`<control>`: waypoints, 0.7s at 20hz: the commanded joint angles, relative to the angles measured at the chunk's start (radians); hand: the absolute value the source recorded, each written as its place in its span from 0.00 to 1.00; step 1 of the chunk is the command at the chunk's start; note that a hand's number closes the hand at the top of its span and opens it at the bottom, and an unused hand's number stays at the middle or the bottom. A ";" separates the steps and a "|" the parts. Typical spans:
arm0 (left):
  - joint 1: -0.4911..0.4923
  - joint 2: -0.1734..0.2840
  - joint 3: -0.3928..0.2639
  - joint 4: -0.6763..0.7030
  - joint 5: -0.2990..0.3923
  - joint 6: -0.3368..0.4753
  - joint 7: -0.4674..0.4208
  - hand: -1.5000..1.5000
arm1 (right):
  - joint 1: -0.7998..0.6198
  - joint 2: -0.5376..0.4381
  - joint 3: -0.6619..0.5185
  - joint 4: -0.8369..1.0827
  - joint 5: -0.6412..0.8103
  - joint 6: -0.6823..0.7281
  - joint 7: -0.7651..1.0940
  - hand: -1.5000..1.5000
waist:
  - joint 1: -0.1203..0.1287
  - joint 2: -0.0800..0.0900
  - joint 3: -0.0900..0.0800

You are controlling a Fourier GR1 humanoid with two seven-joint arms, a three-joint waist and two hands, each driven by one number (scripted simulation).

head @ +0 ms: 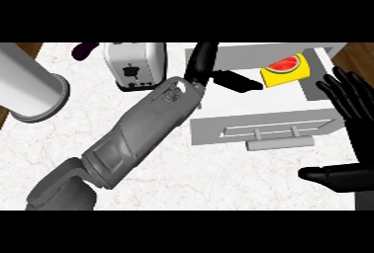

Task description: Pick up the cup, place it into the drawer and close the drawer

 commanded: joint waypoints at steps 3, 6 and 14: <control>0.012 0.000 0.044 -0.050 0.056 0.004 -0.080 0.00 | 0.060 -0.017 0.035 -0.093 -0.024 0.056 0.028 1.00 | 0.031 -0.009 -0.001; -0.071 0.000 0.100 -0.027 0.056 0.009 -0.004 0.00 | 0.076 -0.120 0.025 -0.137 0.017 0.135 0.031 1.00 | 0.040 -0.013 -0.001; 0.055 0.132 0.154 -0.200 0.048 -0.026 0.046 0.00 | 0.106 -0.136 0.088 -0.172 0.227 0.106 0.072 1.00 | 0.096 -0.023 -0.002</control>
